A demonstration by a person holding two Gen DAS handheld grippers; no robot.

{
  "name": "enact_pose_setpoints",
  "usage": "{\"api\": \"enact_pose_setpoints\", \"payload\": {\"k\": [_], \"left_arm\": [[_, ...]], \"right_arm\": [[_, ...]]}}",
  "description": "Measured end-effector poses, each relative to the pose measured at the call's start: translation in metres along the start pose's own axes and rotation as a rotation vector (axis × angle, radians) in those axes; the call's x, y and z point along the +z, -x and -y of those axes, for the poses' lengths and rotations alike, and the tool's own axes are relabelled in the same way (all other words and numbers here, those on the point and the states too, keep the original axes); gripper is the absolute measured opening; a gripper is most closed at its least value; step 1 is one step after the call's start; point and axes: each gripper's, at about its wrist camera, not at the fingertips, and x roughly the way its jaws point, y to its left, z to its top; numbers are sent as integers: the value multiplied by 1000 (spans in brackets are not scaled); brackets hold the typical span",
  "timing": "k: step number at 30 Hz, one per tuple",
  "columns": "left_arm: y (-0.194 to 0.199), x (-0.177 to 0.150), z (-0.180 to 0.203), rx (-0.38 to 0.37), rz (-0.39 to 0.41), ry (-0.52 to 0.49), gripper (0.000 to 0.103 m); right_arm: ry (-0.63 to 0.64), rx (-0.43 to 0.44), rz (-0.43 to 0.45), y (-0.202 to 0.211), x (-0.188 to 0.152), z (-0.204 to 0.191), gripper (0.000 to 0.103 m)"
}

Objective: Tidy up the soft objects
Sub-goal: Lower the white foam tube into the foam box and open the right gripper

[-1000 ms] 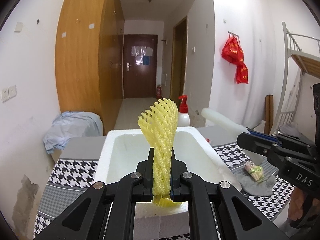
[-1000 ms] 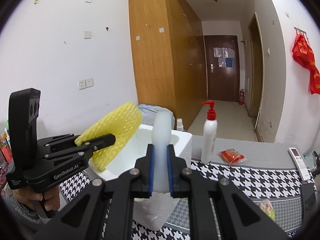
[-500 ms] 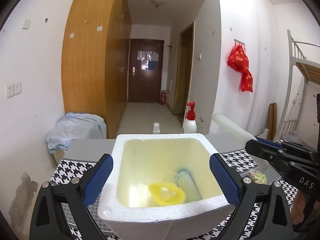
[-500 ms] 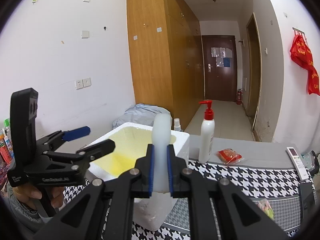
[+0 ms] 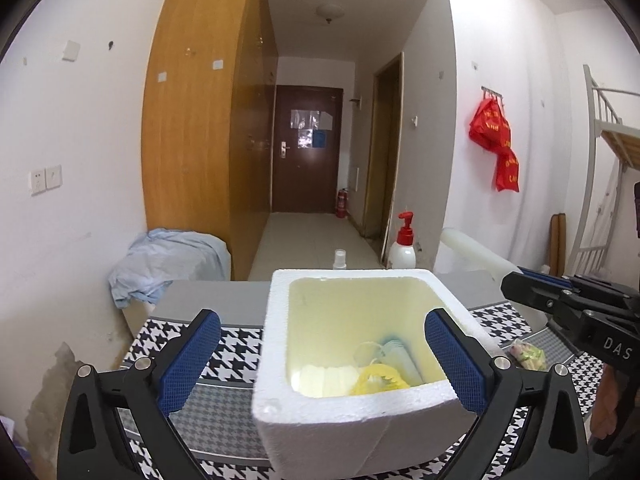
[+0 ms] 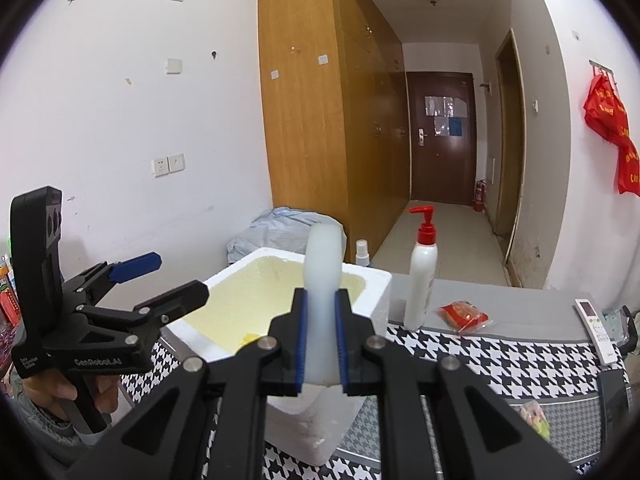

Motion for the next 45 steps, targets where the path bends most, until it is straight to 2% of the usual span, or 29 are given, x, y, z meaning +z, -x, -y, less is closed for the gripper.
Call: {"api": "enact_pose_setpoints", "payload": {"k": [12,24,32,33,35,37,41,45], "left_arm": [[21,-6,-17,40,31,3,102],[33,-12,-34,81,29,21,102],[36,-15,-39,86,24,34,102],[36,-15,-39,86,24,33,102],[37,-15,-39,88,24,32,102],[39,-15,-39,89,26,32,102],[40,-14,-36,92,23,28,102],[42,-14,-35,99,27,29,102]], "right_arm": [[25,40,-12,-16,3,-19,16],[25,79,-40,-38,4,-38,16],[14,73,-65,-49,5,-39,18],[15,77,-67,-50,5,-39,20],[28,80,-80,-53,3,-40,33],[32,67,-83,-56,1,-41,71],[21,100,-74,-51,0,-41,73],[16,105,-57,-43,1,-41,90]]}}
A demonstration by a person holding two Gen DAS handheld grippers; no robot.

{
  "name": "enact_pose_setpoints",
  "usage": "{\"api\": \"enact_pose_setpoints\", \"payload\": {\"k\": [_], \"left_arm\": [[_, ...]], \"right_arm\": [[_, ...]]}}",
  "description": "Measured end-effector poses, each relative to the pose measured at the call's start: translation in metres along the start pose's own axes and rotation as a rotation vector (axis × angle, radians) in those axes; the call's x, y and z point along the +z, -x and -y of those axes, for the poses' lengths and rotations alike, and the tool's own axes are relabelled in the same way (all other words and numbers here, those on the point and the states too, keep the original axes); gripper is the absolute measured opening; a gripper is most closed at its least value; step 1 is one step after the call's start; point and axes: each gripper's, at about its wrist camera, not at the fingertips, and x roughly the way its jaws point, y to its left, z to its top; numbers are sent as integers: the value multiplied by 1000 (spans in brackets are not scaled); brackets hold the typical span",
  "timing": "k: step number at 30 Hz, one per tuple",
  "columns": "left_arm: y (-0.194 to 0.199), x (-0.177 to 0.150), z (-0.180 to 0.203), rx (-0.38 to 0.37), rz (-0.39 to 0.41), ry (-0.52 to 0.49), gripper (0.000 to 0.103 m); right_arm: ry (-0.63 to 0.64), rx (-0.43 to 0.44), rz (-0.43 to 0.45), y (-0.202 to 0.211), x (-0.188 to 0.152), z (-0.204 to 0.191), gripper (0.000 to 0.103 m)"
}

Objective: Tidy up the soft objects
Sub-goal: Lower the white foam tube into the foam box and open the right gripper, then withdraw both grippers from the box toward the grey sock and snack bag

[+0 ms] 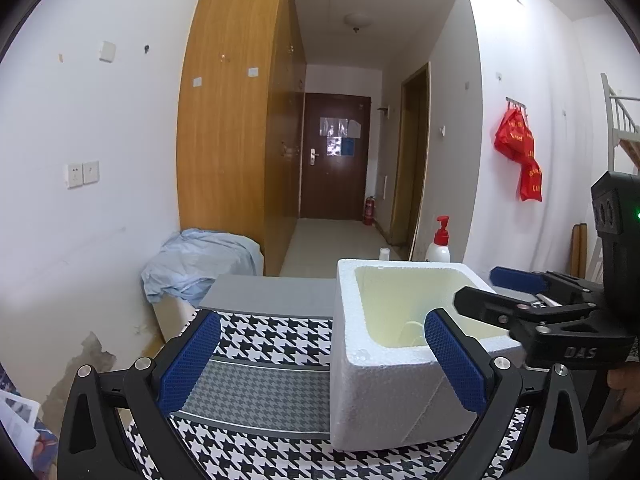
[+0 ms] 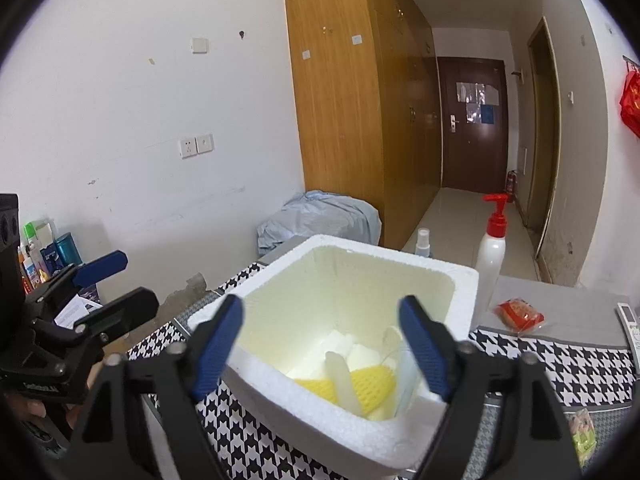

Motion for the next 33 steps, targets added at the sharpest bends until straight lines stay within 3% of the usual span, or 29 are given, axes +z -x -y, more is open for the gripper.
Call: {"api": "enact_pose_setpoints", "payload": {"k": [4,11,33], "left_arm": [[0,-2,-1,16,-10,3,102],[11,-2,-2,35,2,23,102],[61,2,52,-27,56,-35,102]], "right_arm": [[3,4,15,6,0,-2,99],[2,19,27,18,-2,-4,100],[0,-29,116,100,-22,-2,103]]}}
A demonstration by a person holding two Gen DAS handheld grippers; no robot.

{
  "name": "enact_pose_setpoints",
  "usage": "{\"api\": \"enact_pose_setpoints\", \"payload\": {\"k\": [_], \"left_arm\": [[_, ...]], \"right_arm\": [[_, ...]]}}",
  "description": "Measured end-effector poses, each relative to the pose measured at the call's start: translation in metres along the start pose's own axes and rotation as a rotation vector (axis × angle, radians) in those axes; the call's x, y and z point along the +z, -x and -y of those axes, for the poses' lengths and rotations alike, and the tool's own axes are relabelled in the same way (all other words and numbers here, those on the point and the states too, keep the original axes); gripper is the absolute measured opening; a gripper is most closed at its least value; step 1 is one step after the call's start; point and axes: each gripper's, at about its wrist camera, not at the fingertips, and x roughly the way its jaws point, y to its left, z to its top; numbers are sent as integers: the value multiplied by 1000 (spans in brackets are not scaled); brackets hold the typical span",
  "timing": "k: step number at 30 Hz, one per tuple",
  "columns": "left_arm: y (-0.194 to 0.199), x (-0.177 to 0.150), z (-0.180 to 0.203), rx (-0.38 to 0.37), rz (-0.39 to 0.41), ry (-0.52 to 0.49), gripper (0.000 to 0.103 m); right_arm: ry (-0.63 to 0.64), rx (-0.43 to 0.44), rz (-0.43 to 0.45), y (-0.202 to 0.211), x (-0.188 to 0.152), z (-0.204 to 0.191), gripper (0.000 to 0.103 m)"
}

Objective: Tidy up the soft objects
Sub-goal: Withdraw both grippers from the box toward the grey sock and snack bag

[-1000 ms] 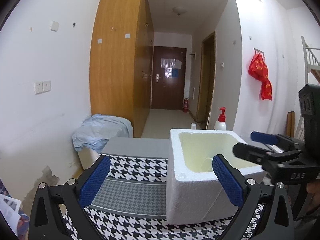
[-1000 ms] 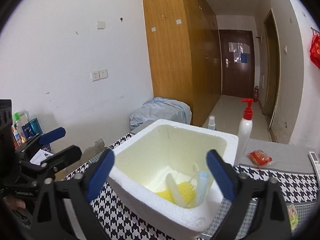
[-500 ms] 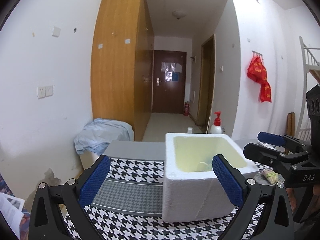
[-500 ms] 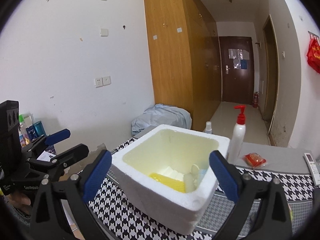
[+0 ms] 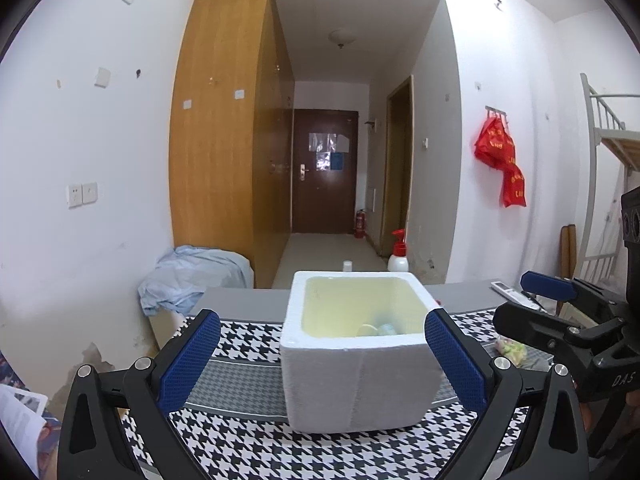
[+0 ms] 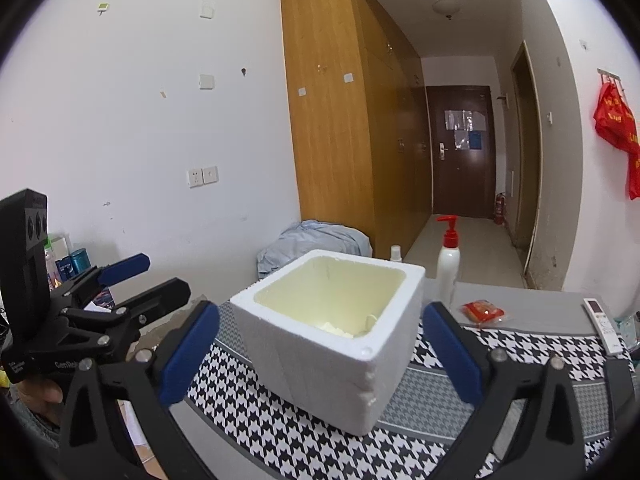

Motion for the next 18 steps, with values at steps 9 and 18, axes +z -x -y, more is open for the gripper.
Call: {"api": "enact_pose_setpoints", "payload": {"k": [9,18], "left_arm": [[17,-1,17,-30,24,-26,102],[26,-13,26,-53,39,-36,102]], "right_arm": [[1,-22,26,24,-7,3,103],[11,-40,31,39,-20,5,103]]}}
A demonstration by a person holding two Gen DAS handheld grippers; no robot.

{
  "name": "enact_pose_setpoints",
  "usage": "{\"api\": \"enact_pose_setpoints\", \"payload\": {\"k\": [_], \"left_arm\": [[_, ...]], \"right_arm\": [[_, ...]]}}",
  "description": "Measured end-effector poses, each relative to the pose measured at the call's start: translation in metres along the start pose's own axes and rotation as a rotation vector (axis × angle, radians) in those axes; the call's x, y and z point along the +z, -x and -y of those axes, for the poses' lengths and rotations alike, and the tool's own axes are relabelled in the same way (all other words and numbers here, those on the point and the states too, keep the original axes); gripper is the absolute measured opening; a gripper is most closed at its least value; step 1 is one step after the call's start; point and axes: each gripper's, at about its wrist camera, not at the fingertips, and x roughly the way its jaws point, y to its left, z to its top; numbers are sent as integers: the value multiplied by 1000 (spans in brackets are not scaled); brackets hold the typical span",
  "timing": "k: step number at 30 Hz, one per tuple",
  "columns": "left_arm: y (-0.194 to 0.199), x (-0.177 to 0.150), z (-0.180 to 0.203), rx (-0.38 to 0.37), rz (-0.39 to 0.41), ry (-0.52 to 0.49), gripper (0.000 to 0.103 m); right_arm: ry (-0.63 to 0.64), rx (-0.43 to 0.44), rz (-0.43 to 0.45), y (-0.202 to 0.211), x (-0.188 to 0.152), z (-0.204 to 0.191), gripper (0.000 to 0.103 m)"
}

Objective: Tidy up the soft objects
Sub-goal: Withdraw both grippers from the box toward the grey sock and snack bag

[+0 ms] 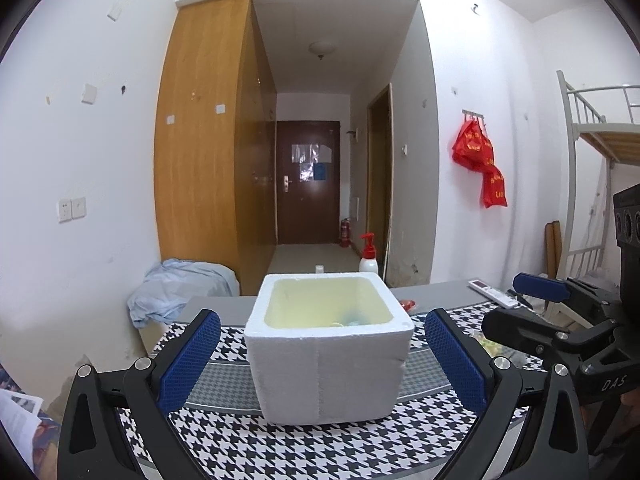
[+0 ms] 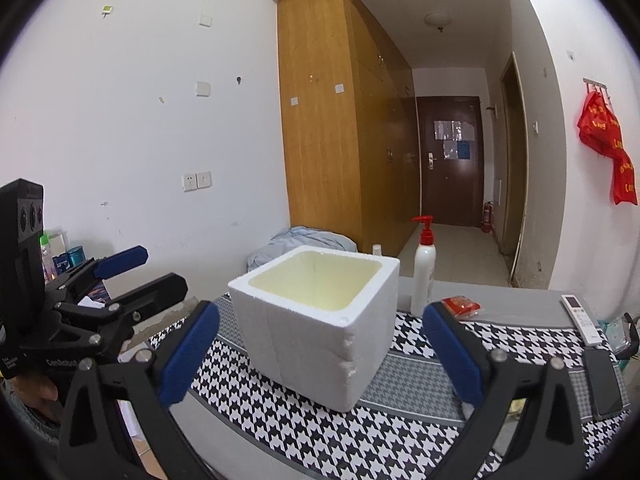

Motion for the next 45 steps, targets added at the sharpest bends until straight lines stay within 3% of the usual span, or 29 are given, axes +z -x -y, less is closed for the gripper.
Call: {"api": "enact_pose_setpoints", "payload": {"k": [13,21,45], "left_arm": [[-9,-23,9,-44,-28,5,102],[-12,-35,10,-22,-41,29,102],[-53,-60,52,-143,-124,-10,102]], "right_arm": [[-8,1,-25,0,-23,2,103],[-35,-6,-42,1,-34,10,103],[-125,-138,-83,14,-68,59,103]]}}
